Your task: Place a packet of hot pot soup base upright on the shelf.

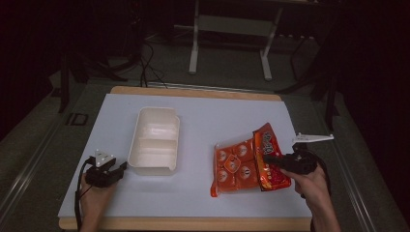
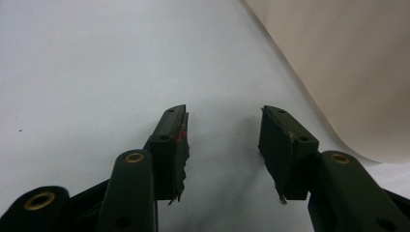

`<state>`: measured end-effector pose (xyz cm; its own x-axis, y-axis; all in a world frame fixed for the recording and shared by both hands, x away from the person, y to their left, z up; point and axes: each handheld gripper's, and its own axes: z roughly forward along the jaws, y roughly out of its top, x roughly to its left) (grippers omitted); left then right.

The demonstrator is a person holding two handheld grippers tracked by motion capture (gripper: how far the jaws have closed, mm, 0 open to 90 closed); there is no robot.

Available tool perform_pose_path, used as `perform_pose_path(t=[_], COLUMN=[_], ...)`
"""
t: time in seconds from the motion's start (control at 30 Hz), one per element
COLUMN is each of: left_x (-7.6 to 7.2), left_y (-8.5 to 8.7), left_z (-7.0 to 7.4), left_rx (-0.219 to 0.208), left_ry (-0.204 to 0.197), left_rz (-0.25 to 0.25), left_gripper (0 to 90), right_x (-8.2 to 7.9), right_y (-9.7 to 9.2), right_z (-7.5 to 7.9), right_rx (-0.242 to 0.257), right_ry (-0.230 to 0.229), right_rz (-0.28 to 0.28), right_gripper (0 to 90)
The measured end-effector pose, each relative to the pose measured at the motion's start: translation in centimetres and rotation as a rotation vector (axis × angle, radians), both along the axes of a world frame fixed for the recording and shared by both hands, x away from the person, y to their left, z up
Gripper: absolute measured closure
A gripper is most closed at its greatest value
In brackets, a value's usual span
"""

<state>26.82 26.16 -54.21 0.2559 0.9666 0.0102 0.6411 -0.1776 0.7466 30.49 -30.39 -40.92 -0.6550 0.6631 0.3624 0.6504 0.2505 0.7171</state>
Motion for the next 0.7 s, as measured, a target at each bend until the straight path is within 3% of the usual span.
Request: perform_pose_path(t=[0.23, 0.3, 0.43, 0.57, 0.7], left_x=[0.0, 0.0, 0.0, 0.0, 0.0], left_y=[0.0, 0.0, 0.0, 0.0, 0.0], left_z=[0.0, 0.0, 0.0, 0.0, 0.0], left_rx=[0.003, -0.002, -0.002, -0.001, -0.001], left_ry=[0.000, -0.002, -0.001, -0.002, -0.002], left_rz=[-0.002, -0.001, -0.003, -0.005, -0.005], left_gripper=[53.5, 53.4, 53.4, 53.4, 53.4], right_x=[0.8, 1.2, 1.8, 2.4, 3.0], right_y=[3.8, 5.9, 8.3, 10.3, 11.8], right_z=[2.6, 3.4, 4.0, 4.3, 4.3], right_rx=[-0.015, -0.027, -0.031, -0.077, -0.092], right_ry=[-0.046, -0.061, -0.073, -0.083, -0.064], right_rz=[0.080, 0.113, 0.151, 0.161, 0.186], right_gripper=[90.0, 90.0, 90.0, 90.0, 89.9])
